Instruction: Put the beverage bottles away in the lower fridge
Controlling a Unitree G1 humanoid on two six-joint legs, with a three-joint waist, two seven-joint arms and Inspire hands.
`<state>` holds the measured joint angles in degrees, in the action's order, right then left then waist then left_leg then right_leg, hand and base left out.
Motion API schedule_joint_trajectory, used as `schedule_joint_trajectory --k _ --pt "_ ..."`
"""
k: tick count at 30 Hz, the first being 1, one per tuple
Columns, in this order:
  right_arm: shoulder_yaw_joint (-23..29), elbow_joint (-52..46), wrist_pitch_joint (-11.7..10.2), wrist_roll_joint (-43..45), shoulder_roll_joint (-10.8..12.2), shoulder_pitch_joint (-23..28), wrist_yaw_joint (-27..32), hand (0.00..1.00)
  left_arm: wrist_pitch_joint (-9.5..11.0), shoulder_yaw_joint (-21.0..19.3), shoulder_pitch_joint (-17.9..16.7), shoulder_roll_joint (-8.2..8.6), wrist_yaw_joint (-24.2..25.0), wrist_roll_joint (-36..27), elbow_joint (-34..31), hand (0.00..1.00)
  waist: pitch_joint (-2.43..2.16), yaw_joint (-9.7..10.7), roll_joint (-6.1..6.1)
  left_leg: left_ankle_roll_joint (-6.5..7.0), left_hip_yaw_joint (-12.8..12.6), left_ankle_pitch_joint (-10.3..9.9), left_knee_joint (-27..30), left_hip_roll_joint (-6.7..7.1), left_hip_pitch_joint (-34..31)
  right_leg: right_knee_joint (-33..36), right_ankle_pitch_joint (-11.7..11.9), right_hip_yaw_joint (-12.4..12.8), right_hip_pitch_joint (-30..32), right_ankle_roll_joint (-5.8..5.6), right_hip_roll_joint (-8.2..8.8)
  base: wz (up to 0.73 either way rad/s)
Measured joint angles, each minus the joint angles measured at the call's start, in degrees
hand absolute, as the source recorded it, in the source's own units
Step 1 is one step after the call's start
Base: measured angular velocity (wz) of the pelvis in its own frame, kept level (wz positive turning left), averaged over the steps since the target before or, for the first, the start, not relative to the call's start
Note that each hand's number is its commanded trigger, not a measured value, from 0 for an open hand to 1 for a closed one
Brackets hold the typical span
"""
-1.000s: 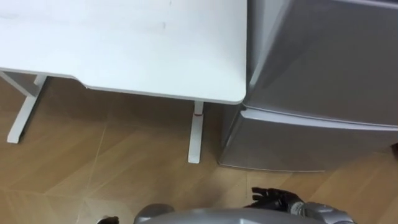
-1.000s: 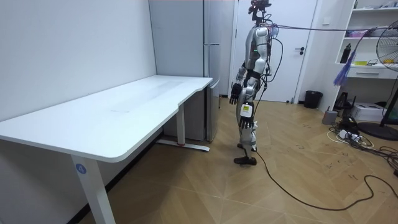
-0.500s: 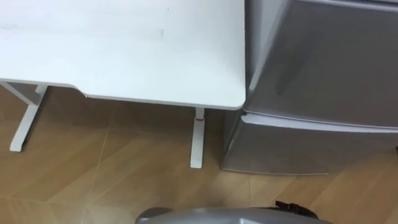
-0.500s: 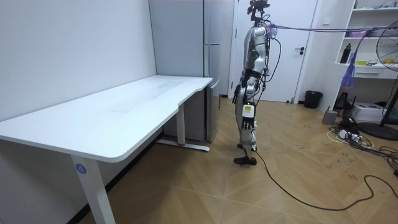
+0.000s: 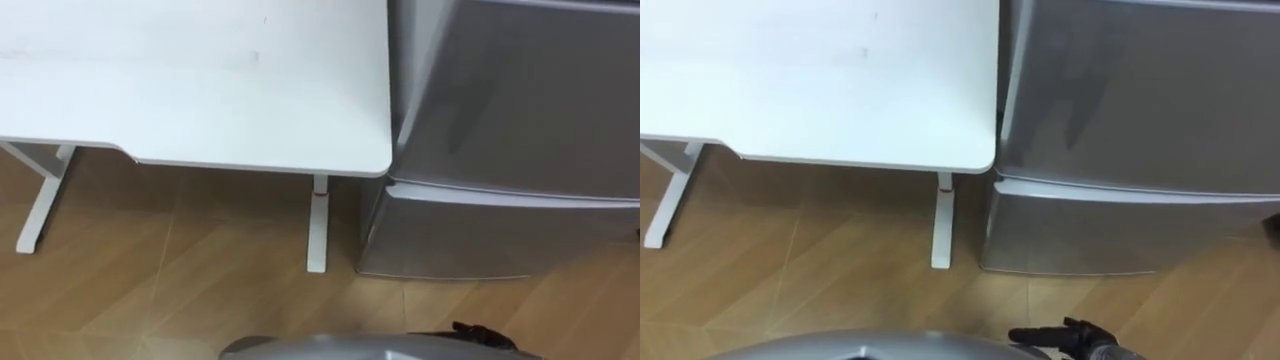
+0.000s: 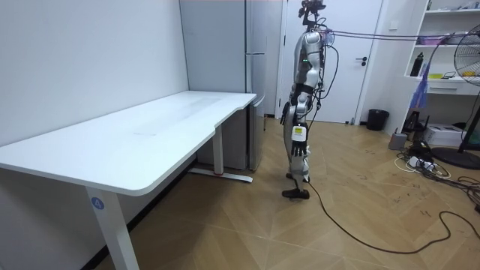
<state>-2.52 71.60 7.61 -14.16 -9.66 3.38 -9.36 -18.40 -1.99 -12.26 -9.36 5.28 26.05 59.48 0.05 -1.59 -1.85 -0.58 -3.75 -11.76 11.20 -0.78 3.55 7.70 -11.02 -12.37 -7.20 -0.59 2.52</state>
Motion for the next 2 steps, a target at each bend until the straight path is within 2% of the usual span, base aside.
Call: schedule_joint_trajectory --k 2 --pt "-0.01 -0.38 -0.04 0.82 0.00 -0.01 0.31 0.00 0.00 0.01 0.34 0.00 -0.03 0.00 0.00 0.00 -0.01 0.09 0.05 0.00 -0.23 0.00 0.00 0.00 0.09 0.00 0.00 0.49 0.01 0.00 -0.03 -0.06"
